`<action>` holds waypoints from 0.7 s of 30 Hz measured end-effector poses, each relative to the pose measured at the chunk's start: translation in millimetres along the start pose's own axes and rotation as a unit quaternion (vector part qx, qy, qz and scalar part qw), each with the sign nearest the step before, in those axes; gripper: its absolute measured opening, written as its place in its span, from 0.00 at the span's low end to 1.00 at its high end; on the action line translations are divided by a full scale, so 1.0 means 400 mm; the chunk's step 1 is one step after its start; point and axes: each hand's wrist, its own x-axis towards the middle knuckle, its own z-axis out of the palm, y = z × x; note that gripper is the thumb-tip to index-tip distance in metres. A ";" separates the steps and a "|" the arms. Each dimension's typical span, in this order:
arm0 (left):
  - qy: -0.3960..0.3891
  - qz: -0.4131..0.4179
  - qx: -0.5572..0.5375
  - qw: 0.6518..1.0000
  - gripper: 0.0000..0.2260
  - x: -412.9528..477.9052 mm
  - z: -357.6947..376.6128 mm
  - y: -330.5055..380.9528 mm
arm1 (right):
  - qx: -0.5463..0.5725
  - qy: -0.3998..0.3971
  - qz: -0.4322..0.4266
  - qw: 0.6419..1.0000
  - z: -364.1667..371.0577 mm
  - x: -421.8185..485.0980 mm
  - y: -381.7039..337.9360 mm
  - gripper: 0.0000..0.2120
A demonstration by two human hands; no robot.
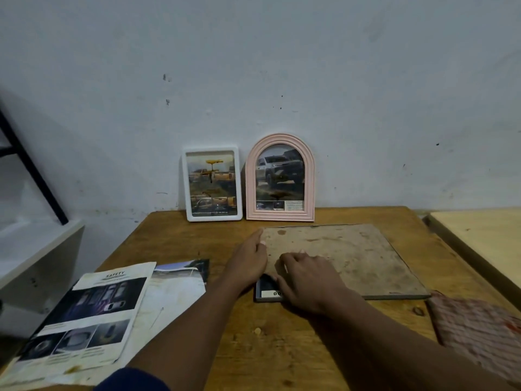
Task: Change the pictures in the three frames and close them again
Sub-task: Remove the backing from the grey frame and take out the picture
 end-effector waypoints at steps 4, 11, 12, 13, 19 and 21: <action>0.020 0.027 0.016 0.999 0.23 -0.022 0.008 -0.027 | 0.012 -0.021 -0.019 1.000 -0.030 0.008 -0.013 0.18; 0.024 0.037 0.013 0.999 0.24 -0.029 0.004 -0.049 | 0.043 0.020 -0.020 0.999 -0.054 0.020 -0.006 0.17; 0.019 0.034 0.024 0.999 0.25 -0.031 0.005 -0.051 | 0.045 0.025 -0.019 0.999 -0.054 0.022 -0.004 0.17; 0.014 0.029 0.031 0.999 0.26 -0.030 0.004 -0.052 | 0.044 0.031 -0.017 0.998 -0.054 0.024 -0.003 0.17; -0.001 0.002 0.137 0.991 0.26 -0.043 -0.008 -0.035 | 0.035 0.085 -0.012 0.996 -0.067 0.036 -0.003 0.16; 0.000 0.040 0.222 0.974 0.26 -0.053 -0.005 -0.021 | 0.035 0.101 -0.007 0.994 -0.078 0.041 -0.005 0.16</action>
